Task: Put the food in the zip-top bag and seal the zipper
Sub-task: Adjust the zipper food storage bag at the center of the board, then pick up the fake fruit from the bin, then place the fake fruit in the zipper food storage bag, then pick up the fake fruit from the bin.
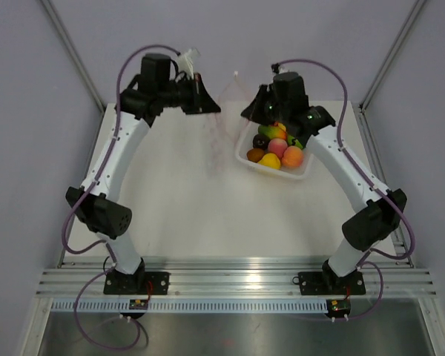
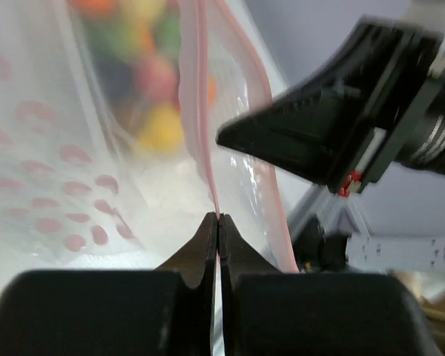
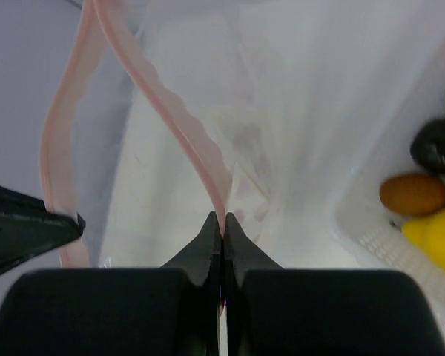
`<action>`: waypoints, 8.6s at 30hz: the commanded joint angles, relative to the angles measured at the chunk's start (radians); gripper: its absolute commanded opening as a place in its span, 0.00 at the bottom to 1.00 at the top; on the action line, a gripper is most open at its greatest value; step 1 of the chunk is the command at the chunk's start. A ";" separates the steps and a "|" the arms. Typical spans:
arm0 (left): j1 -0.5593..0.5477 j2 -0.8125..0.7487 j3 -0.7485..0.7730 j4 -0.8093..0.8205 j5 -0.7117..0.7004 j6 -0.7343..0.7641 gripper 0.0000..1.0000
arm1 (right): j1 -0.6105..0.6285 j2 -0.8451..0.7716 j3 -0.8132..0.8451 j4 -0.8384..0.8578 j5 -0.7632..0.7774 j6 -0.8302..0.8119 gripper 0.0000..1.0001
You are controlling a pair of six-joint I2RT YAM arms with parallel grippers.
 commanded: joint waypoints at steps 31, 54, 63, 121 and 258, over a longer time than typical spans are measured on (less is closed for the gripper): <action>0.009 -0.271 -0.280 -0.035 -0.304 0.101 0.00 | 0.057 -0.004 -0.179 0.118 0.003 -0.004 0.02; -0.045 -0.077 -0.203 0.011 -0.232 0.016 0.00 | 0.057 -0.168 -0.204 0.106 0.073 -0.022 0.59; -0.051 -0.046 -0.182 0.023 -0.251 -0.004 0.00 | -0.001 -0.177 -0.205 -0.056 0.421 -0.103 0.68; -0.054 -0.061 -0.209 0.022 -0.254 0.009 0.00 | -0.232 0.518 0.278 -0.204 0.105 -0.373 0.45; -0.069 -0.089 -0.211 0.054 -0.217 -0.039 0.00 | -0.221 0.195 -0.052 -0.130 0.401 -0.283 0.49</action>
